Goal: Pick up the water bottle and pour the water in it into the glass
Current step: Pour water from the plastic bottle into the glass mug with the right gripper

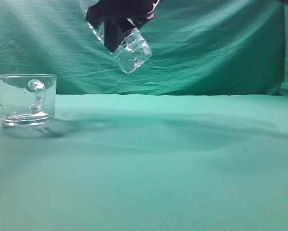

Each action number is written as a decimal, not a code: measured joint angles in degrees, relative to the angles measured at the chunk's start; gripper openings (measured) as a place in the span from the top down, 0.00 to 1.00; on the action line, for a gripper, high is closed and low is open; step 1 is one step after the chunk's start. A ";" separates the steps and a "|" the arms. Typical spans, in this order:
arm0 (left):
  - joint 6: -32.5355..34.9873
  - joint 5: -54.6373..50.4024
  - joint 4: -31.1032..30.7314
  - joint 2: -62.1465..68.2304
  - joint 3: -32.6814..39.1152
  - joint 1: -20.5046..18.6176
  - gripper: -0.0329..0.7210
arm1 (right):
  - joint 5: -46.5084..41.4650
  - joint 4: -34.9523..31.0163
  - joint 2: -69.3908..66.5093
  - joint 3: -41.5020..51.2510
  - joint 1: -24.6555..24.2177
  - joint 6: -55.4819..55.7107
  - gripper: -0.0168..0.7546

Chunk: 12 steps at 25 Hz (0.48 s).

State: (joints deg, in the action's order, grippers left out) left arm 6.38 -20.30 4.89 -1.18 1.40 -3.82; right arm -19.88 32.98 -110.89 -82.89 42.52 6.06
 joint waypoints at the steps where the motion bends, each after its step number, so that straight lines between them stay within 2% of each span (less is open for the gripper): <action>1: 0.00 0.00 0.00 0.00 0.00 0.00 0.96 | -1.34 1.03 -1.29 -1.71 0.59 0.00 0.67; 12: 0.00 0.00 0.00 0.00 0.00 0.00 0.96 | -6.47 12.54 -12.14 -12.88 4.56 0.00 0.67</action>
State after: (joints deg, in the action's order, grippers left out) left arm 6.38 -20.30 4.89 -1.18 1.40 -3.82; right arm -26.35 45.52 -123.04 -95.77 47.08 6.06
